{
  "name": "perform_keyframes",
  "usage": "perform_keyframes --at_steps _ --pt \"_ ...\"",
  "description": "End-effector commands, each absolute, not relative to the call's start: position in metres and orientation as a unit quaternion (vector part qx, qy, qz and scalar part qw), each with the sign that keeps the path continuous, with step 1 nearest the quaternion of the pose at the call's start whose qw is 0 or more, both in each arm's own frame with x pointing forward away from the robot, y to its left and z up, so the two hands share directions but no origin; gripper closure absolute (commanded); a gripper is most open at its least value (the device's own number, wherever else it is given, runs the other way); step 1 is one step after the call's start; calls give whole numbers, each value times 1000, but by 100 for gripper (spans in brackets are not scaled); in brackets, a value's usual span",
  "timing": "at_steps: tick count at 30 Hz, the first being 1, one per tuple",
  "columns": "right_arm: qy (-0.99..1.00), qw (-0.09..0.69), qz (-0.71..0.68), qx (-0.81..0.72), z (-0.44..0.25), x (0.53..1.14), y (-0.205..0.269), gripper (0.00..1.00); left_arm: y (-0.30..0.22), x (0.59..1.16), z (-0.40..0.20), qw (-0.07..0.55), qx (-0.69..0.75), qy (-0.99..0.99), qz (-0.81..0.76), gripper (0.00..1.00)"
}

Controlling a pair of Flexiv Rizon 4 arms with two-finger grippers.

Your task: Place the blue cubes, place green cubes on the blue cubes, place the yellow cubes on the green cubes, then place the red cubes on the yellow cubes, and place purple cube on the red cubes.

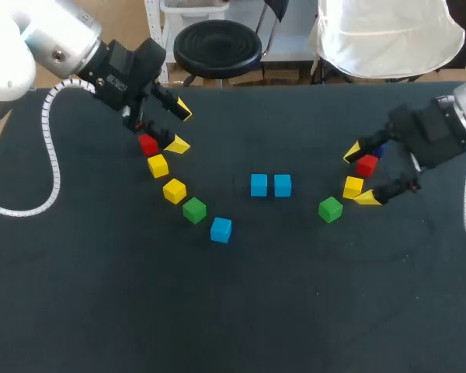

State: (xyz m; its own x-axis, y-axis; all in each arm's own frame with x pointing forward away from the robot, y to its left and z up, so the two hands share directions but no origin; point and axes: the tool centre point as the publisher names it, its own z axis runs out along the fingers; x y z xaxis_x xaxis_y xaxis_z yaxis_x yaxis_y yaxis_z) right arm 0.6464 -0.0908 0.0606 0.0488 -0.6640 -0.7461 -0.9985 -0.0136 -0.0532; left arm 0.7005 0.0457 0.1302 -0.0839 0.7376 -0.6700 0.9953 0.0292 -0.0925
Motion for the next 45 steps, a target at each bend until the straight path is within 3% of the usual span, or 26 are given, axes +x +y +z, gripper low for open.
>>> perform_keyframes --at_steps 1,40,45 --pt "632 312 274 -655 65 643 -96 0 45 701 130 228 637 680 -281 0" --pt "628 313 290 -651 68 641 -96 0 45 701 130 228 637 680 -281 0" --pt "628 313 290 -651 68 641 -96 0 47 667 128 220 706 617 -268 0"
